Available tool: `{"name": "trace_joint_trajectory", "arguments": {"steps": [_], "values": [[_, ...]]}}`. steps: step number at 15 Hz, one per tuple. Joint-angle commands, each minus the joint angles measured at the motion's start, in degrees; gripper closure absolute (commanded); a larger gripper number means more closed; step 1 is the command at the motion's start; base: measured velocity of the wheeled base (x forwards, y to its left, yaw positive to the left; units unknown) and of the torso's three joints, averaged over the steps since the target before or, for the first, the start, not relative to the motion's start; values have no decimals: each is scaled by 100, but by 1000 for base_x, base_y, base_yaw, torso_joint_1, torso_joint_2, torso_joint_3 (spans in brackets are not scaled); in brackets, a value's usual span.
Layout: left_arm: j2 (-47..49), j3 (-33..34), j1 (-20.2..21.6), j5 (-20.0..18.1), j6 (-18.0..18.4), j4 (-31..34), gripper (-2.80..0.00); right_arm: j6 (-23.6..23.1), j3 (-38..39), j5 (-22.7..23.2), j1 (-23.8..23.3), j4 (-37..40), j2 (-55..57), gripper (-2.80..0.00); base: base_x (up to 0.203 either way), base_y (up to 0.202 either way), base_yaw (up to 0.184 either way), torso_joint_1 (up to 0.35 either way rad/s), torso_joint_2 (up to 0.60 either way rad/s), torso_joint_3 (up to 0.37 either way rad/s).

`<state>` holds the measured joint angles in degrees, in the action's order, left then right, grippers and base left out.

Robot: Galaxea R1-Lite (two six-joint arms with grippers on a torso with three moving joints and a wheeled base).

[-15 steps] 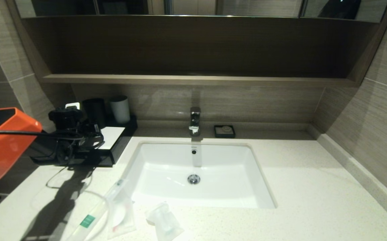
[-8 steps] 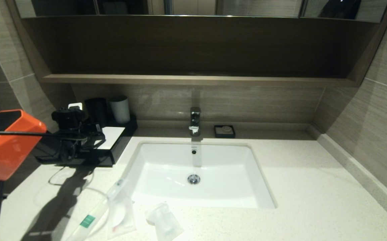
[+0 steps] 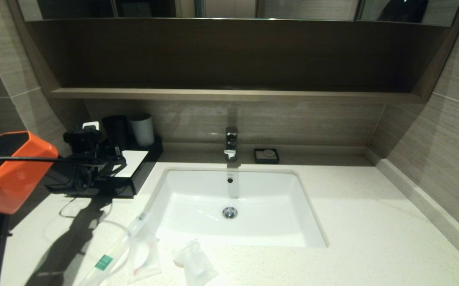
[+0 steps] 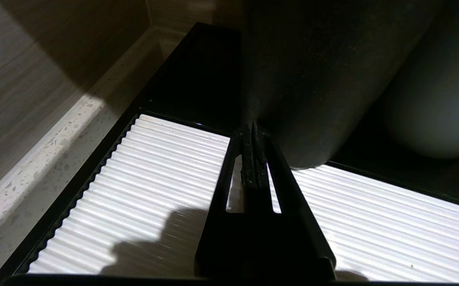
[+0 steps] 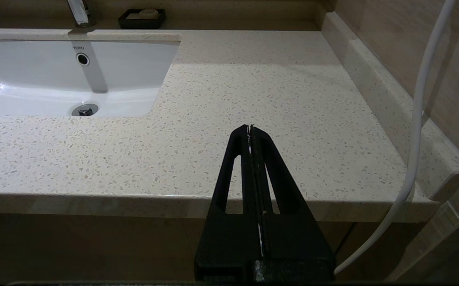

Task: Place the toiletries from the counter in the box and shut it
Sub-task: Place the cup on the storage box

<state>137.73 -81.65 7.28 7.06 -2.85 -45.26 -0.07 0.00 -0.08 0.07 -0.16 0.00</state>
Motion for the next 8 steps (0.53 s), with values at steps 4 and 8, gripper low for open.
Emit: {"name": "trace_joint_trajectory", "arguments": {"steps": [4, 8], "values": [[113, -158, 2, 6, -5, -33, 0, 5, 9, -1, 1, -2, 0, 0, 0, 0, 0, 0, 0, 0], [148, -149, 2, -2, -14, -71, 0, -1, 9, -1, 1, -2, 0, 0, 0, 0, 0, 0, 0, 0]]}}
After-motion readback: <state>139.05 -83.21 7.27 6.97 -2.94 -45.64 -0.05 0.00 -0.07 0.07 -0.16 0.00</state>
